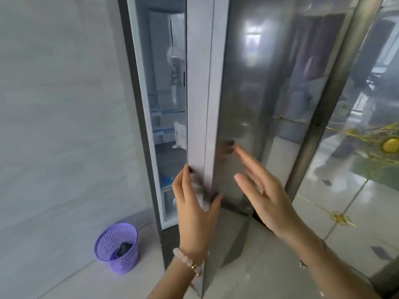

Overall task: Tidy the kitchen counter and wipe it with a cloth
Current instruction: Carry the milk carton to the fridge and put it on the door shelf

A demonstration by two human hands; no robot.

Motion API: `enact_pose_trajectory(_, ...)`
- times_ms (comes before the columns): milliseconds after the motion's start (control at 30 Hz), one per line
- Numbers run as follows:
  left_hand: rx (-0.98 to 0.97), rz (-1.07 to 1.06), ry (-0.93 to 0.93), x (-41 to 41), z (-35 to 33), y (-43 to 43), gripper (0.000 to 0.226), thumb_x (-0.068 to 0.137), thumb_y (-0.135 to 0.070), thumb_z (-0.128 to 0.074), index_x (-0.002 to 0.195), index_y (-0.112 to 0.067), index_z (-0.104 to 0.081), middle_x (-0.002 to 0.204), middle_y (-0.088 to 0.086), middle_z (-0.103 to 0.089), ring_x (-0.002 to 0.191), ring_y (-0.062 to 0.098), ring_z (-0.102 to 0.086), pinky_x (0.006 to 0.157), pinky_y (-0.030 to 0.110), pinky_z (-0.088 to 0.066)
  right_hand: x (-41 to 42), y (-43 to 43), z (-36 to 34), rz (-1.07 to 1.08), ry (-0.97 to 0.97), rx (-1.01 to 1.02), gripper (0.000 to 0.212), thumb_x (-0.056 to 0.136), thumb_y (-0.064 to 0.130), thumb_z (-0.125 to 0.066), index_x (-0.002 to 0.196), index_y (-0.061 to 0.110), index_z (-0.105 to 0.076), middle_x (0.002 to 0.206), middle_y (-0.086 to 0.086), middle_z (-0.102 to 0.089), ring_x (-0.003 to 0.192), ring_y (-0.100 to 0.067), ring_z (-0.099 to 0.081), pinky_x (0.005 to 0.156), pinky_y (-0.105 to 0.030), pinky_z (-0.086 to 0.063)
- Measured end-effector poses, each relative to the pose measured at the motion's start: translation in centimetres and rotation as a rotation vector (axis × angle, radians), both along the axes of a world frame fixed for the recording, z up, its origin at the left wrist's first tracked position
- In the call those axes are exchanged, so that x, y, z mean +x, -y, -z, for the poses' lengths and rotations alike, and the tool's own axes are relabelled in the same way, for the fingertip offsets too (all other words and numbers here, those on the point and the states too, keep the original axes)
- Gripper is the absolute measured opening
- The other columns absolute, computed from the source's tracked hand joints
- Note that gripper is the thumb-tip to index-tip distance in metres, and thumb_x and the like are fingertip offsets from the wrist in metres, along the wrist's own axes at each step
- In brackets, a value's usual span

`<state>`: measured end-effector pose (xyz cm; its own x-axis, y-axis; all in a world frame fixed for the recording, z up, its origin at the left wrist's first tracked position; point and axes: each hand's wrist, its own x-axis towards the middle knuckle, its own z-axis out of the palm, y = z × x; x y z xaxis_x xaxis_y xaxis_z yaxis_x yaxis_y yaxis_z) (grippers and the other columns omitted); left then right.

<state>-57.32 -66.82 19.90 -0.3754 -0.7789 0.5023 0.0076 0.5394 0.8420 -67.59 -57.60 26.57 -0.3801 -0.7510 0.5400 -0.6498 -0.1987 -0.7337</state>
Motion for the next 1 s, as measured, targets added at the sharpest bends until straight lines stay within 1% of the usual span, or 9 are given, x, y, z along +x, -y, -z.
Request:
enact_pose_trajectory(67,0.046,-0.002,0.032,0.5,-0.1,3.8,0.096,0.084,0.003,-0.083,0.160,-0.012,-0.026,0.128,-0.036,-0.025,0.110,-0.031,-0.039,0.103,-0.015,-0.027,-1.2,3.4,-0.2,0.114,-0.145,-0.019,0.053,0.088,0.040,-0.043,0.139,0.038,-0.024,0.151,0.018,-0.025,0.138,0.007,-0.021,0.115,-0.017,-0.019)
enact_pose_trajectory(133,0.055,0.013,0.055,1.0,0.0,7.3,0.093,0.086,0.002,-0.082,0.159,-0.012,-0.028,0.128,-0.035,-0.028,0.110,-0.039,-0.038,0.093,-0.020,-0.027,-2.7,7.0,-0.3,0.214,-0.275,-0.001,0.058,0.091,0.038,-0.044,0.142,0.036,-0.016,0.155,0.016,-0.013,0.142,0.003,-0.012,0.115,-0.015,-0.013)
enact_pose_trajectory(300,0.005,0.095,0.120,2.2,-0.5,14.1,0.087,0.087,-0.010,-0.083,0.143,-0.036,-0.021,0.136,-0.014,-0.035,0.109,0.000,-0.055,0.089,-0.019,-0.035,-4.9,14.1,0.6,0.274,-0.410,0.112,0.071,0.089,0.047,-0.034,0.141,0.037,0.014,0.151,0.022,0.024,0.143,-0.004,0.014,0.109,-0.003,0.006)
enact_pose_trajectory(433,-0.169,-0.001,0.122,2.0,-0.1,18.5,0.079,0.083,-0.001,-0.085,0.148,-0.018,-0.043,0.135,-0.003,-0.040,0.113,-0.007,-0.046,0.095,-0.021,-0.026,-4.6,17.5,0.7,0.311,-0.430,0.122,0.070,0.089,0.046,-0.033,0.143,0.034,0.011,0.149,0.024,0.023,0.142,0.000,0.015,0.101,0.007,0.005)
enact_pose_trajectory(500,-0.225,-0.094,0.101,1.3,0.5,20.7,0.067,0.079,0.006,-0.086,0.141,0.003,-0.059,0.123,0.002,-0.047,0.106,-0.002,-0.049,0.101,-0.012,-0.032,-4.6,19.3,0.5,0.319,-0.453,0.163,0.070,0.091,0.043,-0.035,0.142,0.036,0.013,0.148,0.026,0.025,0.140,0.002,0.018,0.097,0.010,0.003)
enact_pose_trajectory(633,-0.123,-0.095,0.092,0.2,0.3,23.8,0.054,0.084,0.007,-0.083,0.135,0.004,-0.064,0.103,-0.010,-0.051,0.101,0.020,-0.065,0.096,0.027,-0.050,-4.8,22.4,1.1,0.391,-0.520,0.206,0.077,0.092,0.041,-0.039,0.140,0.033,0.021,0.148,0.018,0.031,0.141,-0.006,0.020,0.106,-0.006,0.000)
enact_pose_trajectory(733,-0.090,-0.072,0.053,0.1,0.1,24.1,0.049,0.082,0.008,-0.083,0.128,0.007,-0.065,0.101,-0.026,-0.047,0.100,0.024,-0.064,0.093,0.032,-0.057,-5.0,22.9,1.6,0.441,-0.537,0.174,0.073,0.089,0.047,-0.032,0.141,0.033,0.018,0.150,0.017,0.027,0.143,-0.007,0.016,0.104,0.002,0.001)
enact_pose_trajectory(867,-0.073,-0.063,0.041,-0.1,0.4,23.8,0.048,0.083,0.007,-0.083,0.127,0.007,-0.064,0.103,-0.027,-0.045,0.101,0.023,-0.063,0.093,0.032,-0.058,-5.3,22.7,1.7,0.426,-0.516,0.149,0.071,0.091,0.045,-0.034,0.143,0.032,0.013,0.151,0.020,0.022,0.143,-0.004,0.014,0.098,0.009,0.001)
enact_pose_trajectory(1000,-0.093,-0.066,0.055,0.3,0.4,23.8,0.048,0.082,0.007,-0.084,0.126,0.009,-0.064,0.099,-0.008,-0.052,0.097,0.025,-0.063,0.089,0.034,-0.059,-5.2,22.7,1.7,0.415,-0.496,0.133,0.073,0.093,0.035,-0.042,0.145,0.029,0.009,0.153,0.017,0.018,0.143,-0.006,0.013,0.102,0.006,0.002)
